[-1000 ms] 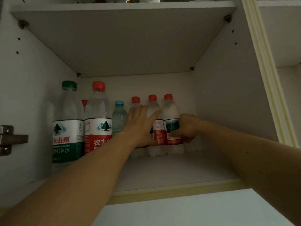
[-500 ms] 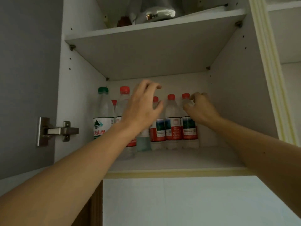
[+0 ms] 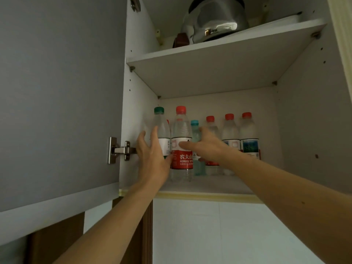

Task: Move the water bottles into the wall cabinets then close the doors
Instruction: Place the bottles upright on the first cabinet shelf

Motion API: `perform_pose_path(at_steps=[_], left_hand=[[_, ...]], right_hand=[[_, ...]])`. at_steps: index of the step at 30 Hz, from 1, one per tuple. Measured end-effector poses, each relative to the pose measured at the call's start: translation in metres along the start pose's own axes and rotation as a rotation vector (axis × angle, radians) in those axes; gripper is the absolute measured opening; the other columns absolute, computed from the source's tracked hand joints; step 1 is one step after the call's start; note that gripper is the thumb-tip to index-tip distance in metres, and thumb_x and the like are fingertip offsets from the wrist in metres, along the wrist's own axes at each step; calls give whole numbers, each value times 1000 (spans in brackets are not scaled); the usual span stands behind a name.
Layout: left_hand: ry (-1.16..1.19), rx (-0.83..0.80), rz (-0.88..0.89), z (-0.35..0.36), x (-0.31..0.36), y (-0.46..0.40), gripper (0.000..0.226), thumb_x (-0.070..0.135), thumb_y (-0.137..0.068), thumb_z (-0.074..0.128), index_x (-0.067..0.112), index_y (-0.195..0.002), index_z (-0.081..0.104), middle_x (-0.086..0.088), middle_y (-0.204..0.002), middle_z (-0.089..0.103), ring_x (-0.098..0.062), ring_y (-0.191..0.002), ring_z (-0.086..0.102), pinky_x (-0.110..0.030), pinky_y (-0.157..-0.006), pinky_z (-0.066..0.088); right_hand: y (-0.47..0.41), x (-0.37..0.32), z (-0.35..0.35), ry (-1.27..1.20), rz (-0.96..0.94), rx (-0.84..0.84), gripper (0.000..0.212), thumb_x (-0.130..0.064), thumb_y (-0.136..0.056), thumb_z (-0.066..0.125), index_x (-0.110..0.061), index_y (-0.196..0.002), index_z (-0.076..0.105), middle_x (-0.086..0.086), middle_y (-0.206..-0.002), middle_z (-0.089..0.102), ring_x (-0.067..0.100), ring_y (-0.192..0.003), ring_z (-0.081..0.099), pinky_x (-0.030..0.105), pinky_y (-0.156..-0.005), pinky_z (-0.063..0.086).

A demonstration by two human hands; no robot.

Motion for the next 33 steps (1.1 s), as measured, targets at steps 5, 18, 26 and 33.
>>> perform_pose_path(at_steps=[5, 18, 26, 33], left_hand=[[175, -141, -156, 8, -17, -6, 114, 3, -83, 79, 30, -161, -1, -10, -151, 34, -25, -126, 52, -42, -99, 51], [333, -355, -68, 16, -4, 5, 96, 18, -88, 77, 32, -157, 12, 16, -123, 56, -1, -102, 60, -28, -83, 54], [251, -357, -97, 35, 17, 7, 105, 10, -86, 78, 23, -157, 2, -9, -132, 58, -25, -108, 64, -48, -93, 57], [340, -342, -73, 47, 15, 11, 98, 11, -84, 80, 29, -154, 15, -7, -136, 58, -24, -113, 63, -51, -95, 57]], right_hand=[[-5, 14, 26, -79, 36, -34, 67, -40, -81, 84, -22, -130, 43, 1, -114, 66, 17, -97, 67, 38, -79, 61], [20, 26, -19, 46, 6, 8, 50, -35, -85, 80, -32, -119, 44, -6, -107, 66, 9, -90, 69, 24, -63, 60], [46, 74, -119, 253, 236, 179, 59, -36, -83, 83, -22, -123, 42, 2, -108, 64, 21, -92, 70, 44, -68, 65], [42, 107, -158, 387, 389, 262, 59, -34, -87, 79, -14, -130, 43, 12, -118, 62, 30, -101, 65, 47, -71, 63]])
Point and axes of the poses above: each hand's wrist, its own y-axis away from the middle knuckle, its own z-axis out of the palm, x = y × z, the point moved 6 cm from there along -y, towards the middle knuckle
